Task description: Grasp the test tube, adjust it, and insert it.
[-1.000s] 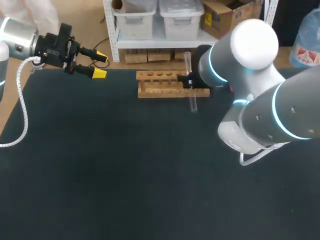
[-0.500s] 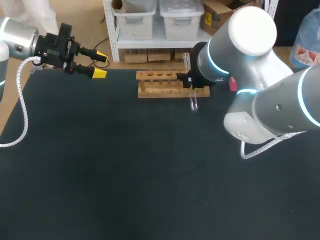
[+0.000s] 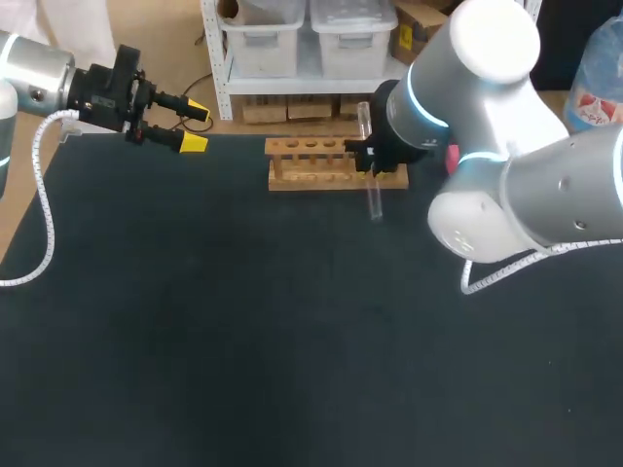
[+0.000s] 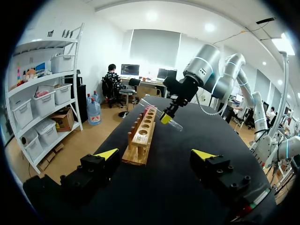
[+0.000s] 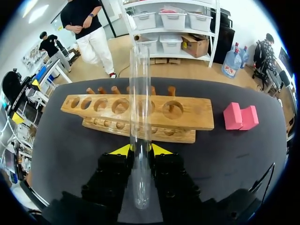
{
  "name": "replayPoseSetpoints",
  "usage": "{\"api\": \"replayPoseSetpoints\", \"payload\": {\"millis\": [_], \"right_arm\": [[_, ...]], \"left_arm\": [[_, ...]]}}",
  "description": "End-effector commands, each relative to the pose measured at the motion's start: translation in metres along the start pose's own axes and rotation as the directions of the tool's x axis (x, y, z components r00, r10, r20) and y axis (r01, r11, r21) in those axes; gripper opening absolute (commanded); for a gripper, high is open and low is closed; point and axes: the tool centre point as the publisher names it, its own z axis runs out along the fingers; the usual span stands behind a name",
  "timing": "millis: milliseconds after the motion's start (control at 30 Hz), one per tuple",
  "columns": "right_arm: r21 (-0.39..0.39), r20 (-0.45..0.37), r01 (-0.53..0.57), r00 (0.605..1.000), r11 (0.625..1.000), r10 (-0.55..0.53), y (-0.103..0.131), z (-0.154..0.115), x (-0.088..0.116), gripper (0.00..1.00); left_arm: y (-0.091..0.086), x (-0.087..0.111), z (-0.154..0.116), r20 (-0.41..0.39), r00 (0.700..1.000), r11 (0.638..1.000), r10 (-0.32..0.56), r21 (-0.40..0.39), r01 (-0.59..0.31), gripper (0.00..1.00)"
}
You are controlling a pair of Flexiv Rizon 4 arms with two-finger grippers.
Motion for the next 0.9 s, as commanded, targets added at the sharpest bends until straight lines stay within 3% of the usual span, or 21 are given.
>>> {"api": "replayPoseSetpoints", "payload": {"millis": [33,333,667,900], "right_arm": [[-0.008,-0.072,-0.002,0.997,1.0,0.001,-0.001,0.004,-0.003,0.0],[-0.009,-0.075,-0.012,0.997,1.0,0.011,-0.003,0.004,-0.001,0.0],[-0.001,-0.019,-0.016,1.0,1.0,0.016,0.002,-0.021,-0.003,0.0],[0.027,0.119,-0.015,0.993,1.0,0.012,0.0,-0.047,-0.007,0.0]], "left_arm": [[-0.001,0.001,0.0,0.001,1.0,1.0,0.002,-0.002,-0.002,1.0],[-0.001,0.001,0.0,0.001,1.0,1.0,0.002,-0.002,-0.002,1.0],[-0.001,0.001,0.0,0.001,1.0,1.0,0.002,-0.002,-0.002,1.0],[-0.001,0.001,0.0,0.001,1.0,1.0,0.002,-0.002,-0.002,1.0]]}}
